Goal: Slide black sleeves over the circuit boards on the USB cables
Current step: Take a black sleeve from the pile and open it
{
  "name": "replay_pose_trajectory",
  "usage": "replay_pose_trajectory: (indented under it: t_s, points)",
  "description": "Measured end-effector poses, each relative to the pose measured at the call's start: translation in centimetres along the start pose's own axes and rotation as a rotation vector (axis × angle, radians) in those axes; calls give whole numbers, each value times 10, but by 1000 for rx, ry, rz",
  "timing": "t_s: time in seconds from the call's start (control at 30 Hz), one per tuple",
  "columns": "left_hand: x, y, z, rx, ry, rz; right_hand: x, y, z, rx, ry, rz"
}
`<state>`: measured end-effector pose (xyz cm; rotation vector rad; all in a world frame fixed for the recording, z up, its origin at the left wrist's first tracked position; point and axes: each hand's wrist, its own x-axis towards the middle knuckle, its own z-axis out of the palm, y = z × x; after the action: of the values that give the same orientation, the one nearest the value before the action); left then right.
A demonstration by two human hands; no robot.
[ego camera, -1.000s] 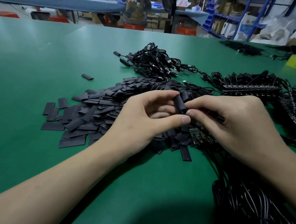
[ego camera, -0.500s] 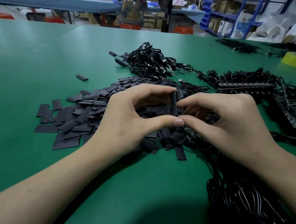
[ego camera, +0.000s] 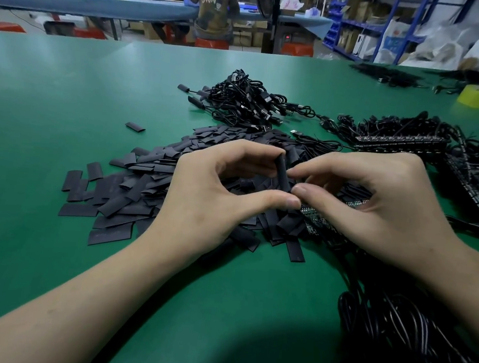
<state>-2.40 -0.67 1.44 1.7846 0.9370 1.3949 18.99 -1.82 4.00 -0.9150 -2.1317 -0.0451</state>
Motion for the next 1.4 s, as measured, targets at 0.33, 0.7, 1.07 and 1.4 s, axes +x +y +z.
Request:
replay_pose_trajectory:
  t_s: [0.33,0.7,1.07,1.4]
  points:
    - [0,1,0,-4,4,-14,0,0,0,14,-46,11]
    - [0,3,-1,83,-15,50,-1,-3,3,0,-2,36]
    - [1,0,1,176,59,81,3,-6,-1,208,-181,257]
    - [3,-15,4,-40,104,-141,3,-4,3,219,-245,253]
